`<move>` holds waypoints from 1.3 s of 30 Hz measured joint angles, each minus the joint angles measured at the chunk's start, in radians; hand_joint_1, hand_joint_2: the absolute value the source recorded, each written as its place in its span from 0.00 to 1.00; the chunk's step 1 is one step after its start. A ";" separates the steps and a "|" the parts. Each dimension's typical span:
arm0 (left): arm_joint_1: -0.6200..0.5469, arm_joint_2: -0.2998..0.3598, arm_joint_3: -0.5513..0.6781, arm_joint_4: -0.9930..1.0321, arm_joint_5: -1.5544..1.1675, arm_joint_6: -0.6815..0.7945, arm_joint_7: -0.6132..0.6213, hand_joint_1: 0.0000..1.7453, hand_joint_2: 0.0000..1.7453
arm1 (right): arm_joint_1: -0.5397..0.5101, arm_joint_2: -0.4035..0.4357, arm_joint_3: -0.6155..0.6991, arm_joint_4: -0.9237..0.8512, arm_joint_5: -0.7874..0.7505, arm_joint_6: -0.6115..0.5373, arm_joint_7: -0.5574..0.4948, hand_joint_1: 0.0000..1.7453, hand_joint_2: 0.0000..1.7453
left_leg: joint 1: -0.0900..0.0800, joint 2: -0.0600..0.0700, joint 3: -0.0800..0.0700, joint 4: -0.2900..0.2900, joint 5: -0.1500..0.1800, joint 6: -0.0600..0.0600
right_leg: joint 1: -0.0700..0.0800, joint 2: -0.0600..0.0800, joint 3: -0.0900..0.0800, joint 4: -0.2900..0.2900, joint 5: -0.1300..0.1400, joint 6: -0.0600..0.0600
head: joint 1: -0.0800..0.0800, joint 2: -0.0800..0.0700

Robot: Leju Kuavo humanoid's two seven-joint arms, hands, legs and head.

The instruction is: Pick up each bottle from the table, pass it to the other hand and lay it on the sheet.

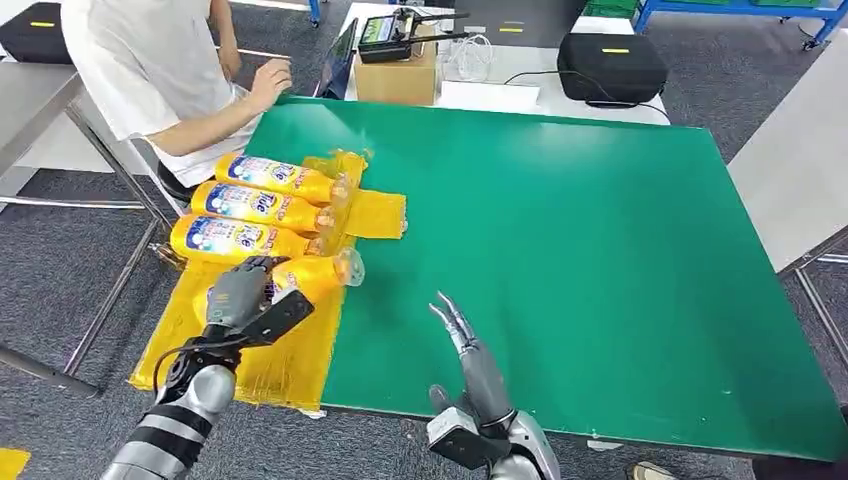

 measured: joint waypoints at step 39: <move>-0.150 0.151 -0.018 0.156 0.468 -0.649 -0.137 0.00 1.00 | -0.026 0.035 -0.050 0.079 -0.113 0.038 -0.117 0.00 0.00 | 0.000 -0.001 0.004 0.000 0.001 0.000 | 0.000 0.000 0.005 0.001 0.000 0.000 | 0.000 0.000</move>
